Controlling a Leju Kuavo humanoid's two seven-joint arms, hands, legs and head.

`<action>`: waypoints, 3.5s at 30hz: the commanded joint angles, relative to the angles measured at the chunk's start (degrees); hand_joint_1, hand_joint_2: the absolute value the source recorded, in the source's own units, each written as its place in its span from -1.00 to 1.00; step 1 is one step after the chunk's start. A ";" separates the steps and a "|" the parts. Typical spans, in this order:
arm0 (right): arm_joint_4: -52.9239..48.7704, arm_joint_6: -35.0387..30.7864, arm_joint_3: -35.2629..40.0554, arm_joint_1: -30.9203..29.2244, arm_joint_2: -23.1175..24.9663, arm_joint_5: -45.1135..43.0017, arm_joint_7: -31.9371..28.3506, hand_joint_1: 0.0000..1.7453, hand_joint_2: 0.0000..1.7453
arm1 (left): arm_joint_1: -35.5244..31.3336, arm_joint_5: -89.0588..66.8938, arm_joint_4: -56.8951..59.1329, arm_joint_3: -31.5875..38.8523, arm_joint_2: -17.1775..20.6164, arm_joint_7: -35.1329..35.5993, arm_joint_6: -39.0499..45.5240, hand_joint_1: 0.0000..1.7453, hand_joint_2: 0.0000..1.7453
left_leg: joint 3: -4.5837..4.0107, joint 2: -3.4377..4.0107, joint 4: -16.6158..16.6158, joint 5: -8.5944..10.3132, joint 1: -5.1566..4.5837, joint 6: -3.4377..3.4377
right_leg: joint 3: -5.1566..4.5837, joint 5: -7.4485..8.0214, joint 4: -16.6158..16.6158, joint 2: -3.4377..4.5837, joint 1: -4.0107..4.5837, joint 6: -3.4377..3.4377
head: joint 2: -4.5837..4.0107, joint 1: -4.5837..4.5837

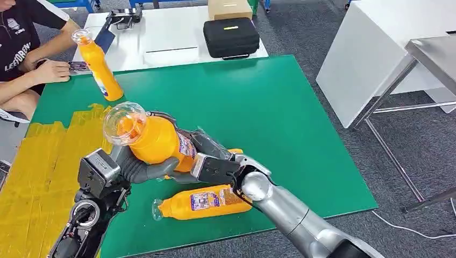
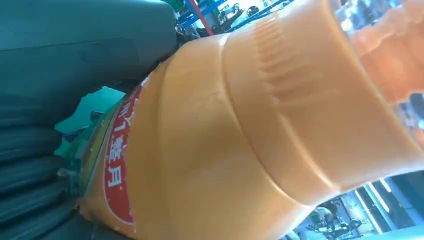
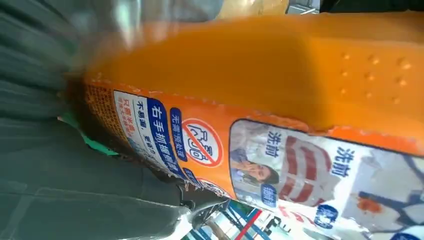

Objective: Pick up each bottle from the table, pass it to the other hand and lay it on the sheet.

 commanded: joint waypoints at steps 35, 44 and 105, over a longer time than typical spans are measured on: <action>-5.73 -11.14 -5.91 0.73 -2.04 4.38 4.90 -1.00 1.00 | -1.68 -60.34 12.89 20.63 2.97 12.23 29.46 1.00 1.00 | 0.22 0.08 -0.04 -0.05 -0.02 -0.10 | 0.16 -0.09 0.00 0.26 -0.04 -0.13 | 0.00 0.00; -6.37 -17.87 -8.54 -0.44 -2.84 8.48 4.55 -1.00 1.00 | -15.24 -82.98 41.00 3.76 14.04 18.25 14.30 1.00 1.00 | 0.22 -0.22 -0.03 0.03 0.00 -0.11 | 0.22 -0.13 0.05 -0.04 -0.03 -0.13 | 0.00 0.00; -4.87 -7.95 -8.89 -0.02 -5.51 31.21 16.70 -1.00 1.00 | -13.61 -54.73 30.97 4.76 11.64 10.74 1.47 -1.00 -1.00 | 0.18 0.30 0.00 0.02 0.00 -0.14 | -0.04 0.10 0.17 0.55 0.00 -0.26 | 0.00 0.00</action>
